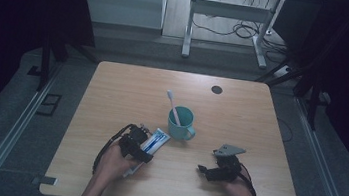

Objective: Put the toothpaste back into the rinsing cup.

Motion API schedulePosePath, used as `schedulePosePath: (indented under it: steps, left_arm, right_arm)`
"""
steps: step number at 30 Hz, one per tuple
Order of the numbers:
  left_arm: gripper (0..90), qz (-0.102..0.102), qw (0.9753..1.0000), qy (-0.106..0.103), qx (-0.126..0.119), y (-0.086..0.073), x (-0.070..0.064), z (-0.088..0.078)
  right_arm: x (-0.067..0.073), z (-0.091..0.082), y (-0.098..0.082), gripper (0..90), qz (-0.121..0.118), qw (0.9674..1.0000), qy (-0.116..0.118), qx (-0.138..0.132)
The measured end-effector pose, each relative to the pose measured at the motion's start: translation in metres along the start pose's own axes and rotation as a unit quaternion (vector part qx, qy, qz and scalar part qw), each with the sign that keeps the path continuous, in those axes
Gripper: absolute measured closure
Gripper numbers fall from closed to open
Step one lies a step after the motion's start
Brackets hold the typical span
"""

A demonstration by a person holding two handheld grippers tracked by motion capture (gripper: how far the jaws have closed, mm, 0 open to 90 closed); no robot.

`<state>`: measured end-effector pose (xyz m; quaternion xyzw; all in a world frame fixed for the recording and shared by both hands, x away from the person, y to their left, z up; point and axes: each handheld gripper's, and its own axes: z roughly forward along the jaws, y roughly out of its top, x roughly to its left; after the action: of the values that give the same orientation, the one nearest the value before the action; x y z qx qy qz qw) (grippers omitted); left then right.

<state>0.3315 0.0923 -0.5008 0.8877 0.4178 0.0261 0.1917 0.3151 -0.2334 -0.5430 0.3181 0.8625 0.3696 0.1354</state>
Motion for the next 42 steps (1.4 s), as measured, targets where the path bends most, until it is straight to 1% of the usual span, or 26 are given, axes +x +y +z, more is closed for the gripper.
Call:
schedulePosePath:
  steps: [4, 5, 6, 7, 8, 11, 12, 13, 14, 17, 18, 19, 20, 22, 24, 28, 29, 30, 32, 33, 34, 36, 38, 42]
  left_arm:
    - [34.0, 0.007, 0.9995, 0.007, 0.029, 0.012, -0.004, 0.004]
    - [34.2, 0.009, 0.9993, 0.011, 0.036, 0.015, -0.005, 0.005]
    - [34.6, 0.013, 0.9984, 0.021, 0.050, 0.021, -0.006, 0.007]
    - [35.2, 0.013, 0.9984, 0.021, 0.050, 0.021, -0.006, 0.007]
    - [35.8, 0.015, 0.9980, 0.025, 0.057, 0.023, -0.006, 0.008]
    - [37.4, 0.013, 0.9967, 0.029, 0.075, 0.029, -0.006, 0.011]
    - [38.7, 0.016, 0.9960, 0.029, 0.084, 0.030, -0.005, 0.012]
    - [39.3, 0.010, 0.9953, 0.026, 0.093, 0.032, -0.004, 0.014]
    - [39.9, 0.010, 0.9953, 0.026, 0.093, 0.032, -0.004, 0.014]
    - [40.2, 0.011, 0.9941, 0.028, 0.105, 0.035, -0.003, 0.016]
    - [41.0, 0.004, 0.9942, 0.028, 0.103, 0.037, -0.003, 0.017]
    - [41.5, 0.007, 0.9937, 0.029, 0.108, 0.038, -0.003, 0.017]
    - [42.7, 0.005, 0.9929, 0.038, 0.113, 0.040, -0.005, 0.018]
    - [43.3, 0.004, 0.9925, 0.039, 0.116, 0.041, -0.005, 0.019]
    - [45.5, -0.003, 0.9920, 0.039, 0.120, 0.042, -0.005, 0.019]
    - [48.8, -0.004, 0.9913, 0.037, 0.126, 0.044, -0.005, 0.018]
    - [52.7, -0.004, 0.9913, 0.033, 0.127, 0.044, -0.004, 0.017]
    - [55.1, -0.004, 0.9913, 0.033, 0.127, 0.044, -0.004, 0.017]
    - [60.4, -0.005, 0.9918, 0.022, 0.126, 0.044, -0.002, 0.014]
    - [60.4, -0.004, 0.9923, 0.018, 0.123, 0.044, -0.001, 0.013]
    - [64.1, -0.004, 0.9926, 0.011, 0.121, 0.043, 0.001, 0.011]
    - [65.1, -0.003, 0.9926, 0.009, 0.121, 0.043, 0.002, 0.011]
    - [66.8, -0.006, 0.9932, 0.006, 0.116, 0.043, 0.002, 0.010]
    - [69.0, -0.001, 0.9939, 0.003, 0.110, 0.042, 0.002, 0.008]
  right_arm:
    - [0.000, 0.000, 0.000, 13.2, 0.000, 1.0000, 0.000, 0.000]
    - [0.000, 0.000, 0.000, 13.2, 0.000, 1.0000, 0.000, 0.000]
    - [0.000, 0.000, 0.000, 13.2, 0.000, 1.0000, 0.000, 0.000]
    - [0.000, 0.000, 0.000, 13.2, 0.000, 1.0000, 0.000, 0.000]
    - [0.000, 0.000, 0.000, 13.2, 0.000, 1.0000, 0.000, 0.000]
    - [0.000, 0.000, 0.000, 13.2, -0.001, 1.0000, 0.001, 0.000]
    - [0.000, 0.000, 0.000, 13.2, 0.000, 1.0000, 0.001, 0.000]
    - [0.000, 0.000, 0.000, 13.3, 0.000, 1.0000, 0.001, 0.000]
    - [0.000, 0.000, 0.000, 13.3, 0.000, 1.0000, 0.001, 0.000]
    - [0.000, 0.000, 0.000, 13.2, 0.000, 1.0000, 0.001, 0.000]
    - [0.000, 0.000, 0.000, 13.2, 0.000, 1.0000, 0.001, 0.000]
    - [0.000, 0.000, 0.000, 13.2, 0.000, 1.0000, 0.001, 0.000]
    - [0.000, 0.000, 0.000, 13.2, 0.000, 1.0000, 0.001, 0.000]
    - [0.000, 0.000, 0.000, 13.2, 0.000, 1.0000, 0.001, 0.000]
    - [0.000, 0.000, 0.000, 13.2, 0.000, 1.0000, 0.001, 0.000]
    - [0.000, 0.000, 0.000, 13.2, 0.000, 1.0000, 0.000, 0.000]
    - [0.000, 0.000, 0.000, 13.2, 0.000, 1.0000, 0.000, 0.001]
    - [0.000, 0.000, 0.000, 13.2, 0.000, 1.0000, 0.000, 0.001]
    - [0.000, 0.000, 0.000, 13.2, 0.000, 1.0000, 0.001, 0.000]
    - [0.000, 0.000, 0.000, 13.2, 0.000, 1.0000, 0.001, 0.000]
    - [0.000, 0.000, 0.000, 13.2, 0.000, 1.0000, 0.000, 0.000]
    - [0.000, 0.000, 0.000, 13.2, 0.000, 1.0000, 0.000, 0.000]
    - [0.000, 0.000, 0.000, 13.2, 0.000, 1.0000, 0.000, 0.000]
    - [0.000, 0.000, 0.000, 13.2, 0.000, 1.0000, 0.000, 0.000]
